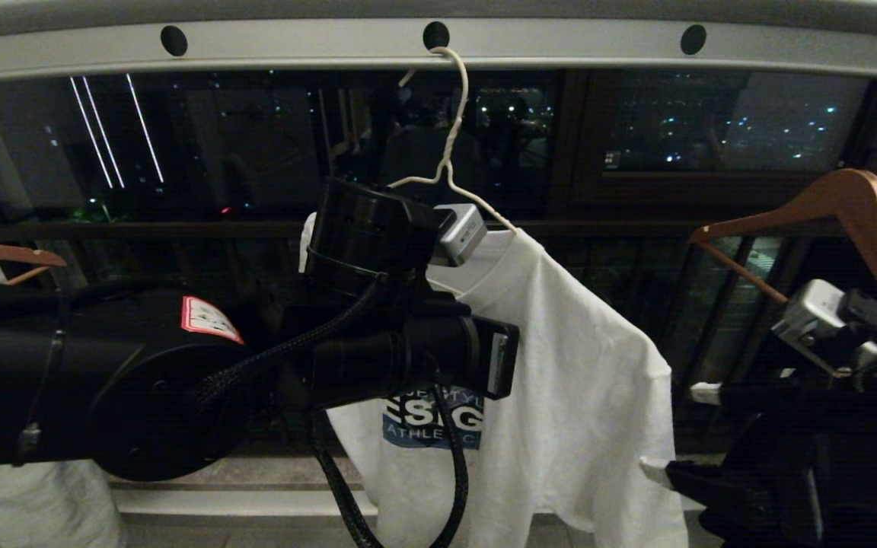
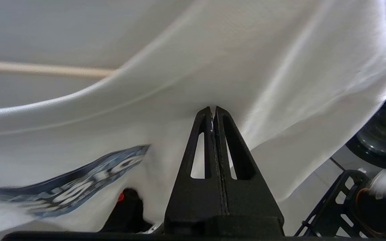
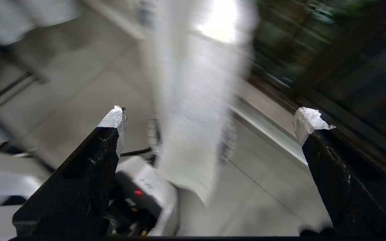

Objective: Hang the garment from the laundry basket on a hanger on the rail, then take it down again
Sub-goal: Take the clothes off the clothes rack

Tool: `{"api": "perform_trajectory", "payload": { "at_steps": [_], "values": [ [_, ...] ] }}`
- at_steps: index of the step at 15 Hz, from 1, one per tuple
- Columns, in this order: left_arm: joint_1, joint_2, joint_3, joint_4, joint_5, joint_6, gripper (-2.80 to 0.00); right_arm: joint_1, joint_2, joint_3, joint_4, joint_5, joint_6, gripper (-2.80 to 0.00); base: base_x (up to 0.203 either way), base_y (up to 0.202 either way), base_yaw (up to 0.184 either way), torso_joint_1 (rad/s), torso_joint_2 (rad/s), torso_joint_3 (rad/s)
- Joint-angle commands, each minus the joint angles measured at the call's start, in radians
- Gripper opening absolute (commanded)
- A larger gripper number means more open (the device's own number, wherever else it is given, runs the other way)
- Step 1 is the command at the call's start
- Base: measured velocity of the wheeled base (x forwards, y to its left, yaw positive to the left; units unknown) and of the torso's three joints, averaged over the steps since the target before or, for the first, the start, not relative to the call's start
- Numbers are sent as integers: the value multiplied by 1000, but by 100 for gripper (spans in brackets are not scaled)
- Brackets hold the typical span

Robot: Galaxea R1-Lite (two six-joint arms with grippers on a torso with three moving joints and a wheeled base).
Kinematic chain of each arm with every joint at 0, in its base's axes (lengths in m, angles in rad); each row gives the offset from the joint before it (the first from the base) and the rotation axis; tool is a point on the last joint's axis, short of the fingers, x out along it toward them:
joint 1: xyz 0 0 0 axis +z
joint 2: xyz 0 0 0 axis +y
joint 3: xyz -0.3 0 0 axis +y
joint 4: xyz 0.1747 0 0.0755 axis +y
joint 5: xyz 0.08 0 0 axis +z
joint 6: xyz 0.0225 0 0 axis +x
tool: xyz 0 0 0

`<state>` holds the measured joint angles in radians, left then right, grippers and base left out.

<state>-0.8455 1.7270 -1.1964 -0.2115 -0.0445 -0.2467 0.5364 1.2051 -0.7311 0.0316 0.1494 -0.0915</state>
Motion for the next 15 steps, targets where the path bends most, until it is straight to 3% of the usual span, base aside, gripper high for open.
{"api": "perform_trajectory", "payload": {
  "at_steps": [1,2,3,11,15],
  "values": [
    [0,-7,2,0,1,-2,-280,68,138,-1,-49,6,7,0,0,0,0,0,0,0],
    [1,-13,4,2,2,-2,-280,73,172,-1,-85,6,10,0,0,0,0,0,0,0],
    [2,-21,9,3,2,-2,-280,75,206,2,-126,3,11,-280,0,0,0,0,0,0],
    [37,-52,26,6,2,1,-280,76,78,62,-144,-31,8,-280,0,0,0,0,0,0],
    [37,-49,23,4,2,1,-280,74,38,76,-75,-34,10,-280,0,0,0,0,0,0]
  ]
}}
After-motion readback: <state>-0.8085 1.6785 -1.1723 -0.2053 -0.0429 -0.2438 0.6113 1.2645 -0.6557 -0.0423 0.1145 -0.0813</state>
